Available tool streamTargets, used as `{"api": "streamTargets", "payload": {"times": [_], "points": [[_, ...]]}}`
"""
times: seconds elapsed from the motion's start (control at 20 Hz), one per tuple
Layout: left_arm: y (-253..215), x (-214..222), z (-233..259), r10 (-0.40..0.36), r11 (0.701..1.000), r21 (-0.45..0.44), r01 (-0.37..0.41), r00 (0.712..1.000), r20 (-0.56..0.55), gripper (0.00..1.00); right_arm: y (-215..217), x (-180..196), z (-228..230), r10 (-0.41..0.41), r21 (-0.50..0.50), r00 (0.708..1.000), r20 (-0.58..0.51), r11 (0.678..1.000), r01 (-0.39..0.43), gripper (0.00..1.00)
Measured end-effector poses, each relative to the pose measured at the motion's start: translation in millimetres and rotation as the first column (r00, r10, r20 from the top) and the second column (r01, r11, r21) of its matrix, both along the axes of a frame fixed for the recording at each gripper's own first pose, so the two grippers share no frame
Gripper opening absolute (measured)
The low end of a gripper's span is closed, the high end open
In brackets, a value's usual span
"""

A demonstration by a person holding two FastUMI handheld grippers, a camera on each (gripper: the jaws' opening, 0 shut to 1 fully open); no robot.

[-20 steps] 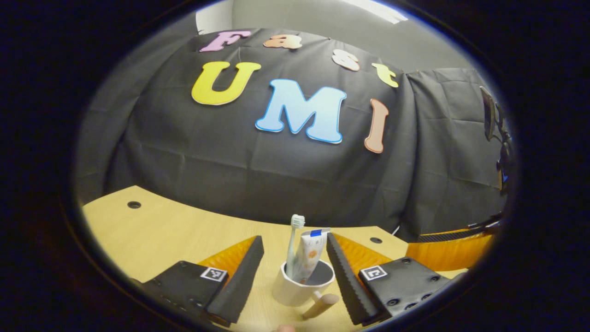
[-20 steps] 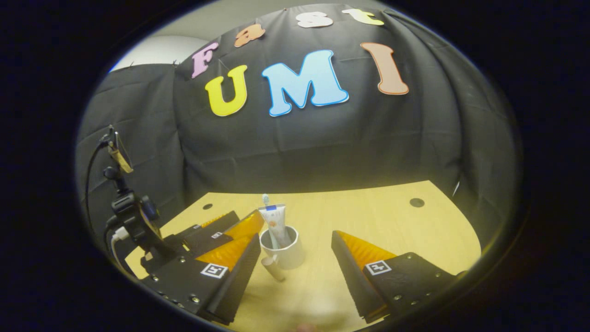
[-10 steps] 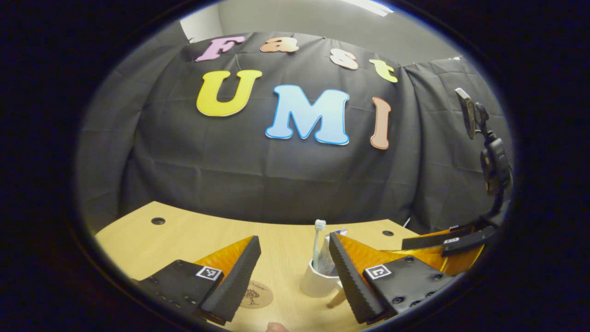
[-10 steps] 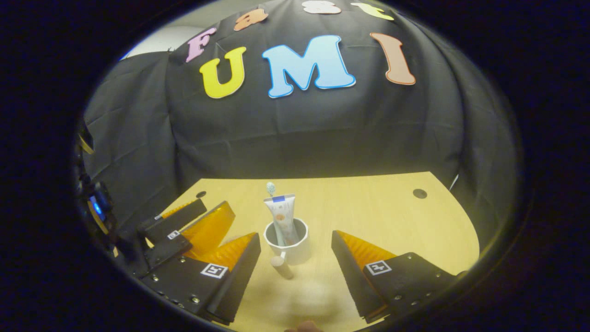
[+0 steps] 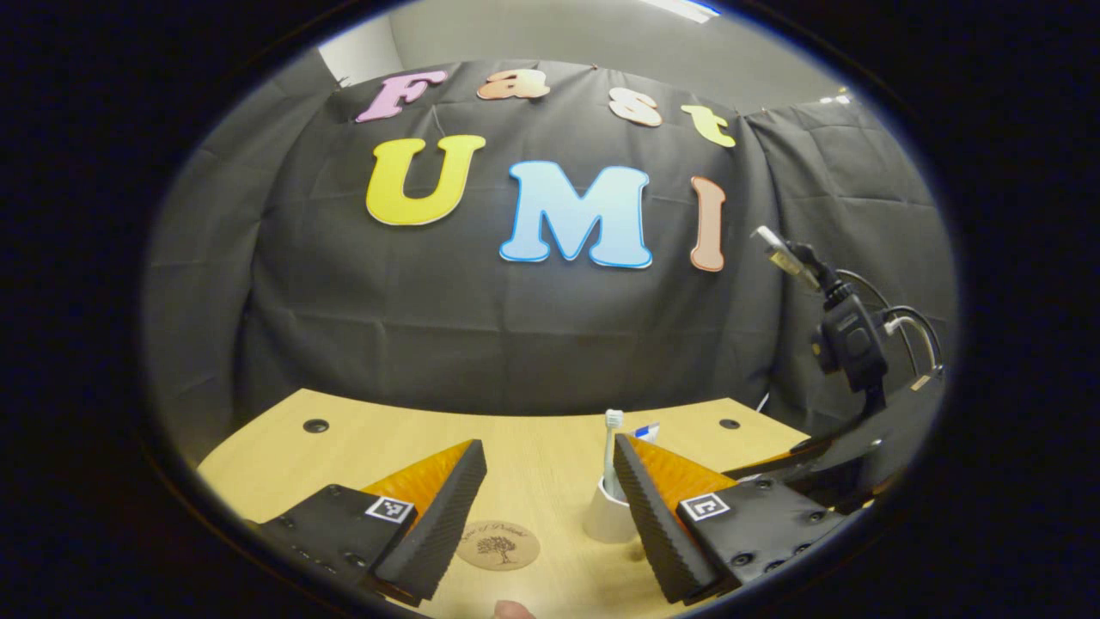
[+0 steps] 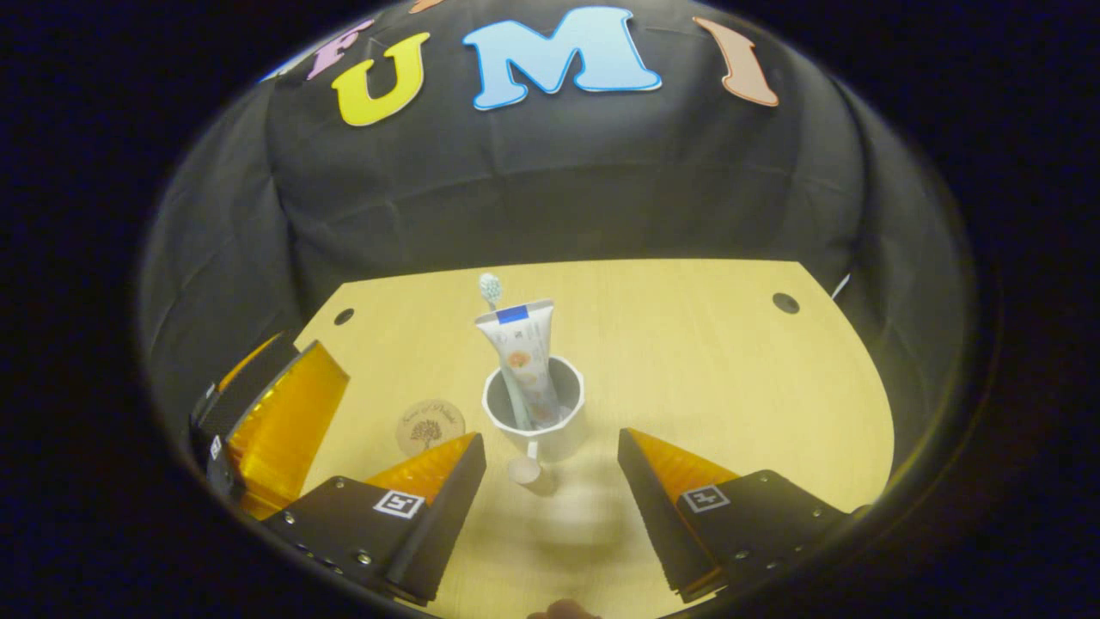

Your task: Put the toothbrush and toothpaste on the desktop into the cup, then pick up the cup and place it on the coaster on the desktop.

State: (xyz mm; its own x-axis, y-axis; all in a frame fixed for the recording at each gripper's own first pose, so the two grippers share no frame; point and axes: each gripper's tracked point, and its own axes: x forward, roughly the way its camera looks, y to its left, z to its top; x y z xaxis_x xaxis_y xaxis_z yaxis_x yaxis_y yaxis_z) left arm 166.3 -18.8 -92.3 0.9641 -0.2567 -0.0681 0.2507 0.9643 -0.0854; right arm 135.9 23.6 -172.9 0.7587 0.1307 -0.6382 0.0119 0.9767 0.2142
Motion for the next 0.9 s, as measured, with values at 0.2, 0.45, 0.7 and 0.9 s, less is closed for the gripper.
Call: {"api": "streamTargets", "payload": {"times": [0.2, 0.45, 0.7, 0.9], "points": [[11, -4, -7, 0.003, 1.0, 0.006, -0.002, 0.999, -0.035, 0.94, 6, 5, -20, -0.004, -0.014, 0.995, -0.104, 1.0, 0.002, 0.93], [28, -10, -23, 0.006, 1.0, -0.009, -0.007, 0.996, -0.085, 0.94, 15, 14, -48, -0.01, -0.036, 0.977, -0.213, 0.999, 0.002, 0.93], [45, -13, -38, 0.018, 1.0, -0.015, -0.02, 0.992, -0.129, 0.96, 24, 21, -68, 0.0, -0.039, 0.952, -0.306, 0.999, -0.013, 0.92], [56, -15, -42, 0.029, 0.999, -0.016, -0.031, 0.989, -0.142, 0.96, 25, 27, -79, -0.008, -0.063, 0.934, -0.357, 0.998, -0.016, 0.92]]}}
